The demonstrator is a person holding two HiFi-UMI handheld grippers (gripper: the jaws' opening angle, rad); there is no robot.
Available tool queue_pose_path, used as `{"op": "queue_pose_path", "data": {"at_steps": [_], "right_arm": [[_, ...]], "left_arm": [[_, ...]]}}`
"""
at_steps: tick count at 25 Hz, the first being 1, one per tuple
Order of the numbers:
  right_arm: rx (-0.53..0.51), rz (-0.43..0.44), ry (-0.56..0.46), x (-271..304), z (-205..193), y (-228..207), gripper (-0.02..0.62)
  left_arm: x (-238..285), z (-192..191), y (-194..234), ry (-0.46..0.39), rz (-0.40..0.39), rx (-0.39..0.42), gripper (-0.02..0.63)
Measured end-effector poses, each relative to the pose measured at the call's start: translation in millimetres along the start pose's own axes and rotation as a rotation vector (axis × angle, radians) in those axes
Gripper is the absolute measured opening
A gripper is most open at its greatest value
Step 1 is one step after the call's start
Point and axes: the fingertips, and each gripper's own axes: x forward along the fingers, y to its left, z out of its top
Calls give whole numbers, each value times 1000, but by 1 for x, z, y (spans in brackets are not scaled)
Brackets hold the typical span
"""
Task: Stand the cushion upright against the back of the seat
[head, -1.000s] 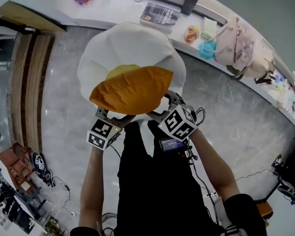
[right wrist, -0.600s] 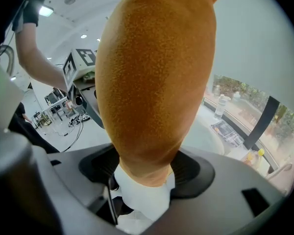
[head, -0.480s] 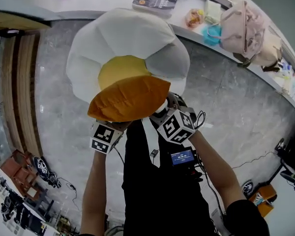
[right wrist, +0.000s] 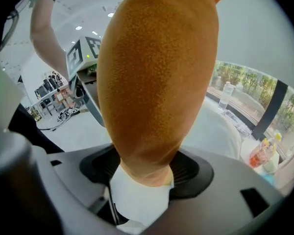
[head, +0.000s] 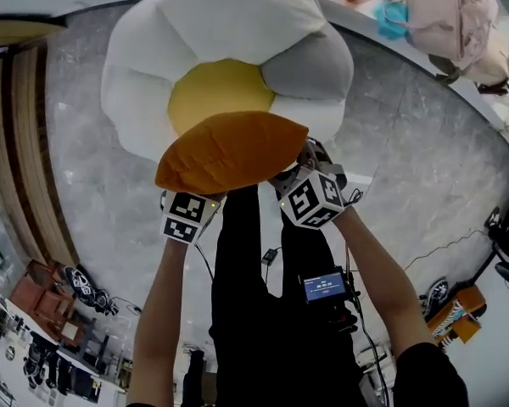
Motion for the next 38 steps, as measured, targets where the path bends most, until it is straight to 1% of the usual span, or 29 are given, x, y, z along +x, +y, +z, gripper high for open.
{"op": "queue_pose_path", "data": {"at_steps": [2, 5, 9, 12, 17, 20, 23, 30, 35, 38], "right_arm": [[5, -16, 2, 19, -5, 2, 328], [24, -33, -4, 45, -9, 2, 327], [58, -39, -12, 74, -21, -4, 327], [56, -45, -4, 94, -31, -15, 327], [-47, -78, 14, 126, -45, -46, 327], [-58, -77, -5, 141, -52, -62, 327], [-64, -68, -19, 157, -58, -78, 327], [-46, -70, -16, 187, -63, -113, 327], [-14, -101, 0, 209, -64, -139, 324], [25, -112, 17, 221, -74, -149, 322]], "left_arm": [[8, -13, 13, 20, 10, 8, 399], [16, -29, 31, 20, 31, 29, 399], [34, -32, 49, 9, 42, 88, 399], [54, -38, 64, 31, 59, 98, 399], [89, -35, 91, 72, 107, 66, 399], [105, -34, 104, 84, 151, 76, 399], [120, -31, 117, 78, 201, 82, 399], [147, -19, 149, 64, 261, 101, 399], [168, -21, 177, 114, 269, 109, 399], [185, -19, 186, 139, 267, 122, 399]]}}
